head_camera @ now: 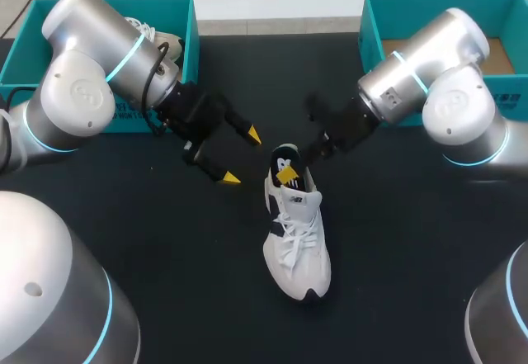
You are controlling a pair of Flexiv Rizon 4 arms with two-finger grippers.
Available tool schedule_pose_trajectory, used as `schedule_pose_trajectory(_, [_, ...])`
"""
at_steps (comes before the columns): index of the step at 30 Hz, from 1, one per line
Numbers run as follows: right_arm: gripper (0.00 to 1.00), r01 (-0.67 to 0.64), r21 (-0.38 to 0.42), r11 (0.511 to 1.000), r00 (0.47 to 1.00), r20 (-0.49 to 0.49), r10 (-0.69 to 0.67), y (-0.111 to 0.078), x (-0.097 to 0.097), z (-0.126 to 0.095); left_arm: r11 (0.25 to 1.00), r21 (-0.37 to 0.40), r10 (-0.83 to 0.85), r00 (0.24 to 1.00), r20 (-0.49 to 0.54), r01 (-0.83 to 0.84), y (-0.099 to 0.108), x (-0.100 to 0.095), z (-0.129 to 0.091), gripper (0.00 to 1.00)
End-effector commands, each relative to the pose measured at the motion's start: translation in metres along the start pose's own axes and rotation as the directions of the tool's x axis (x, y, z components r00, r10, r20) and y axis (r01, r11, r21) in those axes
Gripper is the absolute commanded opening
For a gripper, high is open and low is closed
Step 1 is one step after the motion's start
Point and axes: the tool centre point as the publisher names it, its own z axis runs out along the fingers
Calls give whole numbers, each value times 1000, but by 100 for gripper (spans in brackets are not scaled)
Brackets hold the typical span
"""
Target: Take the shoe out of the shoebox, open the shoe tongue, remove and reinsert the insole, then place the shoe into the shoebox
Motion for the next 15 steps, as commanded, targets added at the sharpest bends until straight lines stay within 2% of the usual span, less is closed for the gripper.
schedule_pose_trajectory(1, [53, 9, -33, 999, 1000, 26, -9, 1, 4, -5, 1000, -2, 0, 1000, 1, 0, 0, 1, 0, 100])
schedule_pose_trajectory(4, [48, 17, -41, 999, 999, 36, -15, 2, 2, -6, 1000, -2, 0, 1000, 1, 0, 0, 1, 0, 100])
schedule_pose_trajectory(5, [43, 17, -42, 999, 999, 37, -15, 2, 1, -6, 1000, -2, 0, 1000, 1, 0, 0, 1, 0, 100])
schedule_pose_trajectory(6, [34, 19, -45, 999, 999, 40, -17, 2, 0, -6, 1000, -2, 0, 1000, 1, 0, 0, 1, 0, 100])
schedule_pose_trajectory(7, [18, 18, -47, 999, 999, 44, -16, 2, -1, -5, 1000, -2, 0, 1000, 1, 0, 0, 1, 0, 100])
schedule_pose_trajectory(9, [0, 17, -57, 998, 998, 53, -14, 1, -4, -5, 1000, -2, 0, 1000, 1, 0, 0, 1, 0, 100])
schedule_pose_trajectory(12, [0, 1, -63, 998, 999, 50, 2, -1, -10, -2, 1000, -2, 0, 1000, 1, 0, 0, 1, 0, 100])
schedule_pose_trajectory(15, [0, -58, -31, 998, 997, 38, 59, -2, -15, 3, 1000, -2, 0, 1000, 1, 0, 0, 1, 0, 100])
